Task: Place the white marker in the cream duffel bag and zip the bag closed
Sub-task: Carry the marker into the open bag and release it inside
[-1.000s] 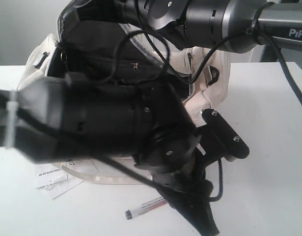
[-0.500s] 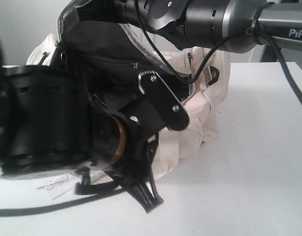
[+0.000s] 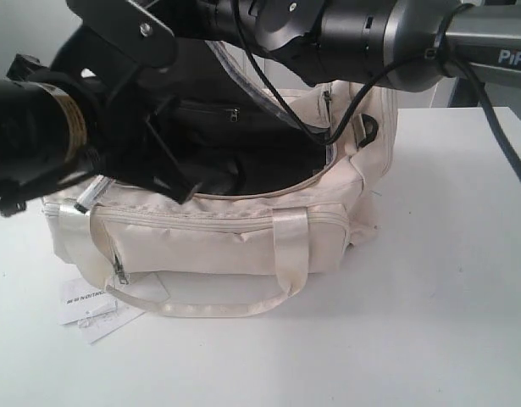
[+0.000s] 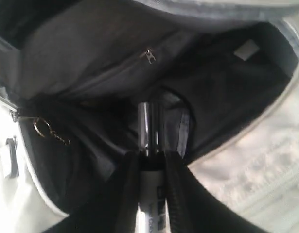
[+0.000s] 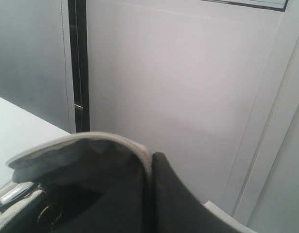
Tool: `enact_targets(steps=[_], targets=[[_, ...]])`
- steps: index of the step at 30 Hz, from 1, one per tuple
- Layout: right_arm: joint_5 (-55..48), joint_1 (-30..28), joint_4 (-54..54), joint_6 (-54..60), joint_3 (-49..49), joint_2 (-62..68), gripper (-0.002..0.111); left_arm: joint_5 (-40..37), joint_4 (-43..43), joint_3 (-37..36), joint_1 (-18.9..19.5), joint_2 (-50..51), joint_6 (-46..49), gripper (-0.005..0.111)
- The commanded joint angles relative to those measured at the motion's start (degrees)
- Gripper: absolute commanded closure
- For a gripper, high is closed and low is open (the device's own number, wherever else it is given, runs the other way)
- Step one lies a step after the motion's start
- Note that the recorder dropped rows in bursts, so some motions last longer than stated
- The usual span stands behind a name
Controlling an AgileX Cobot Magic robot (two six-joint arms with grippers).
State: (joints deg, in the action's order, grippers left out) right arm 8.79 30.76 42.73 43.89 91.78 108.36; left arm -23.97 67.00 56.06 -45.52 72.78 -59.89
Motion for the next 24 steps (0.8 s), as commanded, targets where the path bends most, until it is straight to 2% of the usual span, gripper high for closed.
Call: enact_targets(steps=[1,5,10,14,17,20,24], targets=[[1.61,-0.52,0.07,-0.41,0.15,-0.91,0.108,9.16,1.83,-0.42,6.69,-0.73,-3.76,0.107],[1.61,-0.52,0.07,-0.41,0.15,-0.91,0.108,17.52,3.16,-0.42,13.86,-0.11,-3.98,0.107],[1.61,-0.52,0.07,-0.41,0.15,-0.91,0.108,31.82,2.73,-0.42,22.96,0.62,-3.98,0.107],[1.61,-0.52,0.07,-0.41,0.15,-0.91,0.108,42.88,-4.44,-0.42,29.08,2.54,2.85,0.107],[1.61,-0.52,0.07,-0.41,0.15,-0.91,0.108,46.88,-15.61,-0.42,31.00,4.35,12.04,0.107],[1.61,-0.52,0.07,-0.41,0.15,-0.91,0.108,50.68,-26.31,-0.42,31.27,6.38,23.05,0.107],[1.61,-0.52,0.07,-0.41,0.15,-0.91,0.108,60.36,-37.03,-0.42,31.27,9.82,31.79,0.107]])
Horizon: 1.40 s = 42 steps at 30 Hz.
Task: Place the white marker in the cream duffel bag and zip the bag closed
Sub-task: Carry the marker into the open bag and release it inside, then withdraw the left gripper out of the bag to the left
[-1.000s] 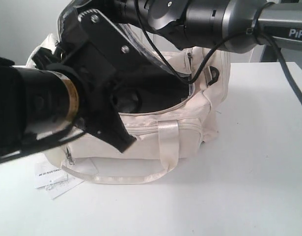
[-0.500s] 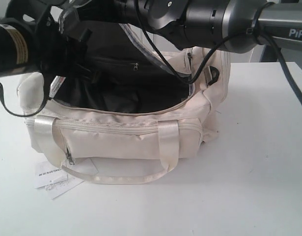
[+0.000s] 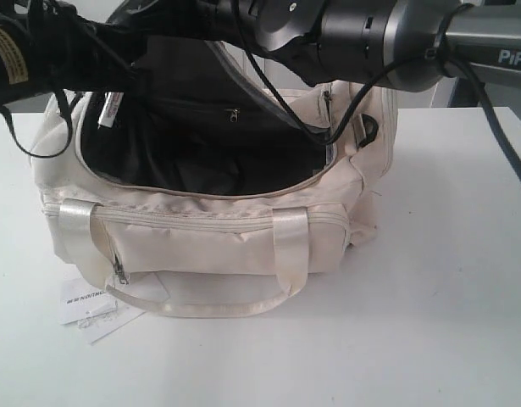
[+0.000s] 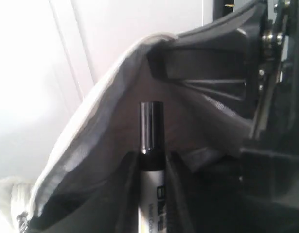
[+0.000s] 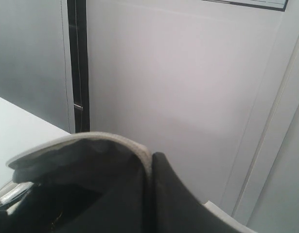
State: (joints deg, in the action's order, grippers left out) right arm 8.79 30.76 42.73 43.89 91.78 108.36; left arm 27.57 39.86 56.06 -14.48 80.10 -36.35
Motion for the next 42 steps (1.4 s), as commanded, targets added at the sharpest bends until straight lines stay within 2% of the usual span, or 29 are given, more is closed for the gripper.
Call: enact_targets(steps=[1,13,23,26,31,34,37,42], targets=[[1.61,-0.52,0.07,-0.41,0.15,-0.91,0.108,11.09,-11.63,-0.42,0.23,3.48,9.40,0.107],[1.61,-0.52,0.07,-0.41,0.15,-0.91,0.108,22.12,-19.48,-0.42,0.23,13.25,15.83,0.107],[1.61,-0.52,0.07,-0.41,0.15,-0.91,0.108,23.17,-21.86,-0.42,0.23,16.39,19.61,0.106],[1.61,-0.52,0.07,-0.41,0.15,-0.91,0.108,22.78,-21.86,-0.42,0.23,16.51,19.61,0.095],[1.61,-0.52,0.07,-0.41,0.15,-0.91,0.108,21.90,-21.86,-0.42,0.23,16.51,20.87,0.064],[1.61,-0.52,0.07,-0.41,0.15,-0.91,0.108,21.65,-21.86,-0.42,0.23,16.51,20.99,0.050],[1.61,-0.52,0.07,-0.41,0.15,-0.91,0.108,21.17,-21.86,-0.42,0.23,16.51,20.99,0.043],[1.61,-0.52,0.07,-0.41,0.15,-0.91,0.108,13.67,-21.86,-0.42,0.23,16.25,20.87,0.044]])
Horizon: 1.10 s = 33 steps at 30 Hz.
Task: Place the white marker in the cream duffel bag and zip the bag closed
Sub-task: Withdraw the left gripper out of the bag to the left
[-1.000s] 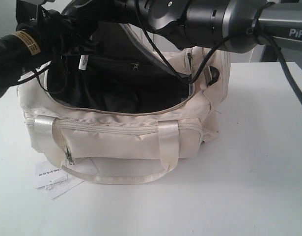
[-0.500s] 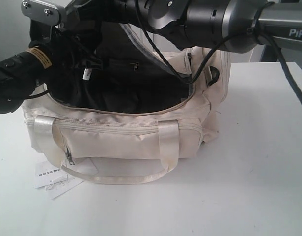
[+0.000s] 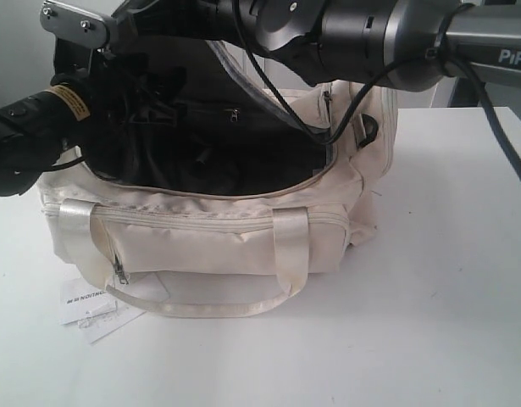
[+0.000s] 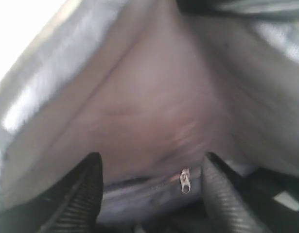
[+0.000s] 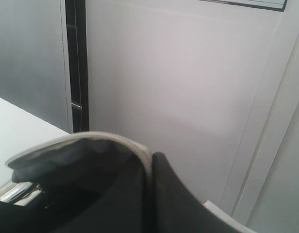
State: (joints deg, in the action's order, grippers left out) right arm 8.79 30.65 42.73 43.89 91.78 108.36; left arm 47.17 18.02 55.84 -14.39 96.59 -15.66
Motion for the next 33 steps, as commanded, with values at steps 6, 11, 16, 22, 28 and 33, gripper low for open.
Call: enact_targets(steps=[6,11,16,22,28,33], targets=[[1.61,-0.40,0.07,-1.65,0.15,-0.91,0.108,-21.26,-0.01,-0.20,0.14,-5.21,0.11,0.066],[1.61,-0.40,0.07,-1.65,0.15,-0.91,0.108,-38.98,1.30,-0.20,0.14,-15.20,-0.05,0.107],[1.61,-0.40,0.07,-1.65,0.15,-0.91,0.108,-61.08,1.07,-0.20,0.14,-23.29,-3.93,0.107],[1.61,-0.40,0.07,-1.65,0.15,-0.91,0.108,-74.92,1.70,-0.20,0.14,-29.60,-1.00,0.107],[1.61,-0.40,0.07,-1.65,0.15,-0.91,0.108,-97.70,-7.04,-0.20,0.14,-32.63,16.58,0.107],[1.61,-0.40,0.07,-1.65,0.15,-0.91,0.108,-97.42,-24.54,-0.20,0.14,-32.63,23.38,0.107]])
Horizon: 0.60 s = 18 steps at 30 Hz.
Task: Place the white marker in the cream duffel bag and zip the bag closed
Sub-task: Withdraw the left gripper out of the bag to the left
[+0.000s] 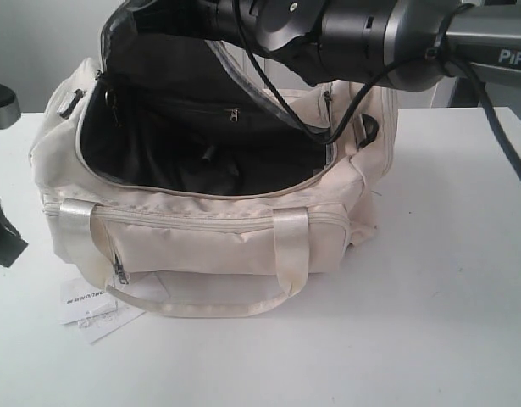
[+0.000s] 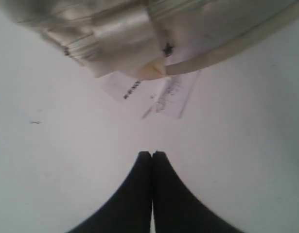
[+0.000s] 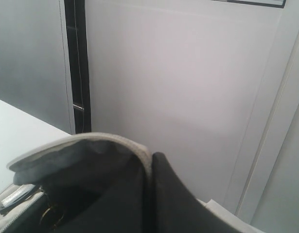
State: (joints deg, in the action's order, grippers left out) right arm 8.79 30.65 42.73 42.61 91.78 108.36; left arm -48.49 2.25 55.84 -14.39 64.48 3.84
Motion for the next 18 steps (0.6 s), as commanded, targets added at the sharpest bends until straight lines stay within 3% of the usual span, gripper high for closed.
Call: enact_targets(steps=[1,4,8,14,18], targets=[[1.61,-0.40,0.07,-0.37,0.15,-0.91,0.108,-1.36,-10.18,-0.20,0.14,-0.52,3.51,0.107],[1.61,-0.40,0.07,-0.37,0.15,-0.91,0.108,4.49,-14.89,-0.20,0.14,-0.52,3.51,0.107],[1.61,-0.40,0.07,-0.37,0.15,-0.91,0.108,6.09,-11.94,2.66,3.21,-0.42,3.51,0.107],[1.61,-0.40,0.07,-0.48,0.15,-0.91,0.108,6.85,-10.93,9.36,18.00,4.10,3.88,0.107],[1.61,-0.40,0.07,-0.48,0.15,-0.91,0.108,7.43,-15.89,12.73,25.68,10.26,4.12,0.107]])
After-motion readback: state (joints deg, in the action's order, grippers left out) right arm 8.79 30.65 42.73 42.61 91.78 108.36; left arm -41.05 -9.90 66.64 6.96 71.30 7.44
